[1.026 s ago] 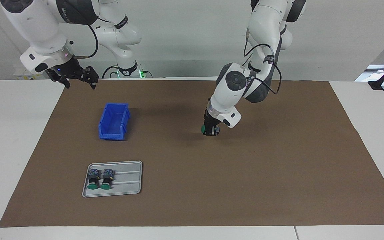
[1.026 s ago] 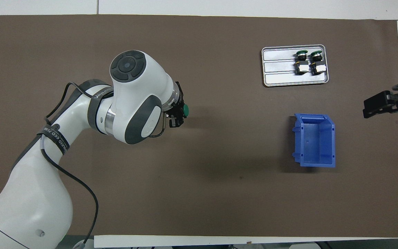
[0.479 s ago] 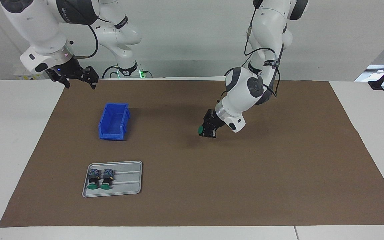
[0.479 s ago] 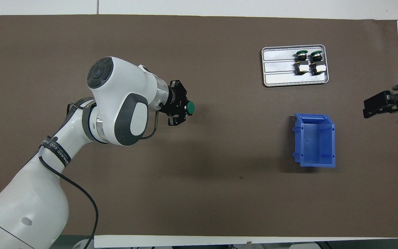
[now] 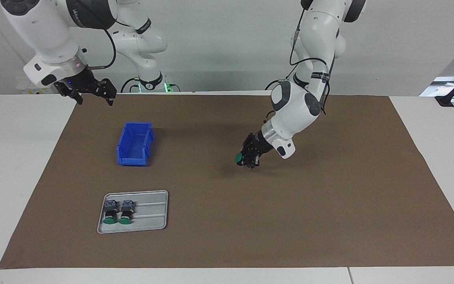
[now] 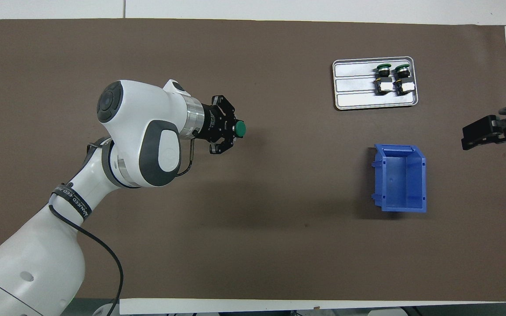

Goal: Place and press button with both arms

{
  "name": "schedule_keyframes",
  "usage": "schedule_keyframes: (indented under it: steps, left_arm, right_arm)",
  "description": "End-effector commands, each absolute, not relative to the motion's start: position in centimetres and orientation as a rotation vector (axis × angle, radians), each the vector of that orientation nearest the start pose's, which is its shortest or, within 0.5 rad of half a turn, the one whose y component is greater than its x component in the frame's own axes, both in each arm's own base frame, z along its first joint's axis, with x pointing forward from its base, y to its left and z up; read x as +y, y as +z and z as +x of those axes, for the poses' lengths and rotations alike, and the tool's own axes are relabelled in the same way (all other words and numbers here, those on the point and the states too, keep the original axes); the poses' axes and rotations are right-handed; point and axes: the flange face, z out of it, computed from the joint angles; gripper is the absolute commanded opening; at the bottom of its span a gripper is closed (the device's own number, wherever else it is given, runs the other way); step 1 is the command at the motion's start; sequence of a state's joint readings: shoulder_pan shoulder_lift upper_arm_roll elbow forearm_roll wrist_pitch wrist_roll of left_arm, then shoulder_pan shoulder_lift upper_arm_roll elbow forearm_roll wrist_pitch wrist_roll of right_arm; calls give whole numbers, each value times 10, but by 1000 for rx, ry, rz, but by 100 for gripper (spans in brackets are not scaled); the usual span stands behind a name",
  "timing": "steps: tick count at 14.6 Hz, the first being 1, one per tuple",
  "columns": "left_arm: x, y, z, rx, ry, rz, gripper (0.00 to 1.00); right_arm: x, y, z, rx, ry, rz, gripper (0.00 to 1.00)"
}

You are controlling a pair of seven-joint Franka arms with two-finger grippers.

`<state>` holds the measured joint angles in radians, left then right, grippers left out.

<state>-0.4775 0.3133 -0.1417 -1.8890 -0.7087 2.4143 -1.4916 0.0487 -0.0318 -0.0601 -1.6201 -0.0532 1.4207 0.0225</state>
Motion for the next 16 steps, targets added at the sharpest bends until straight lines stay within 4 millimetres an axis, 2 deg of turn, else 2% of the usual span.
schedule_keyframes:
  steps: [1, 4, 7, 10, 11, 13, 14, 16]
  left_arm:
    - [-366, 365, 513, -2264, 737, -2720, 0]
    - [-363, 367, 514, -2311, 788, -2688, 0]
    - [-353, 368, 520, -2422, 975, -2650, 0]
    - [-352, 364, 511, -2397, 1143, -2678, 0]
    - [-345, 363, 514, -2442, 1239, -2616, 0]
    - [-341, 354, 514, -2399, 1324, -2650, 0]
    - [-336, 342, 509, -2415, 1357, -2615, 0]
    - [-326, 337, 512, -2437, 1435, -2600, 0]
  right_arm:
    - [-15, 608, 522, 27, 264, -3175, 98]
    - [-15, 608, 522, 27, 264, -3175, 98]
    - [-15, 608, 522, 27, 264, -3175, 98]
    - [-15, 608, 522, 27, 264, -3175, 98]
    - [-15, 608, 522, 29, 264, -3175, 98]
    - [-15, 608, 522, 27, 264, -3175, 98]
    - [-15, 608, 522, 27, 264, -3175, 98]
    - [-15, 608, 522, 27, 264, -3175, 98]
